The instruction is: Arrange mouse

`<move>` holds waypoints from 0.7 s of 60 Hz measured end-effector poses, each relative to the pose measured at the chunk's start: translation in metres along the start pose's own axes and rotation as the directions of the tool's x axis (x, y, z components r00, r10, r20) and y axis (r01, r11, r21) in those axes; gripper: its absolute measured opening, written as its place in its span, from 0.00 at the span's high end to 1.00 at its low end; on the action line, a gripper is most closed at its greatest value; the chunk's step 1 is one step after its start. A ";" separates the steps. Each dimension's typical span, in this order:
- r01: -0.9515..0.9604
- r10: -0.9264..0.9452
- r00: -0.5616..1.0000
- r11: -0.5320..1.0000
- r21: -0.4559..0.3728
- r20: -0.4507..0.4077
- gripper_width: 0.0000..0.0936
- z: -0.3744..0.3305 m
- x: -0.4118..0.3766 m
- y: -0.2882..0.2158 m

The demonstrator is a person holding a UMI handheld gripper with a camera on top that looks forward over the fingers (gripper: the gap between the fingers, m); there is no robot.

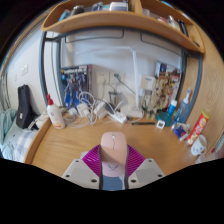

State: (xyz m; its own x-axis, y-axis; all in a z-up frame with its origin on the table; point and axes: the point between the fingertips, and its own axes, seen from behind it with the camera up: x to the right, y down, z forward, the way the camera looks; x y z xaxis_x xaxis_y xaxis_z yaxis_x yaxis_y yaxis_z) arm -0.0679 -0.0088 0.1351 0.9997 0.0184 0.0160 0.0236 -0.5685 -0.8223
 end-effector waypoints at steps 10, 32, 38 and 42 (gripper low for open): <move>-0.037 0.036 0.999 0.985 -0.168 -0.008 0.70 0.037 0.012 0.089; -0.047 0.052 0.999 0.963 -0.267 0.013 0.57 0.056 0.002 0.142; -0.045 0.050 0.999 0.955 -0.295 0.011 0.52 0.056 0.004 0.144; -0.048 0.051 0.999 0.949 -0.312 0.001 0.43 0.055 0.005 0.145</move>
State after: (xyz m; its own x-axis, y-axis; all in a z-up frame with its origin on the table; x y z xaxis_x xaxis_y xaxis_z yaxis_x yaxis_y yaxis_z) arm -0.0597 -0.0459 -0.0151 0.9996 -0.0093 -0.0266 -0.0234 -0.7971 -0.6034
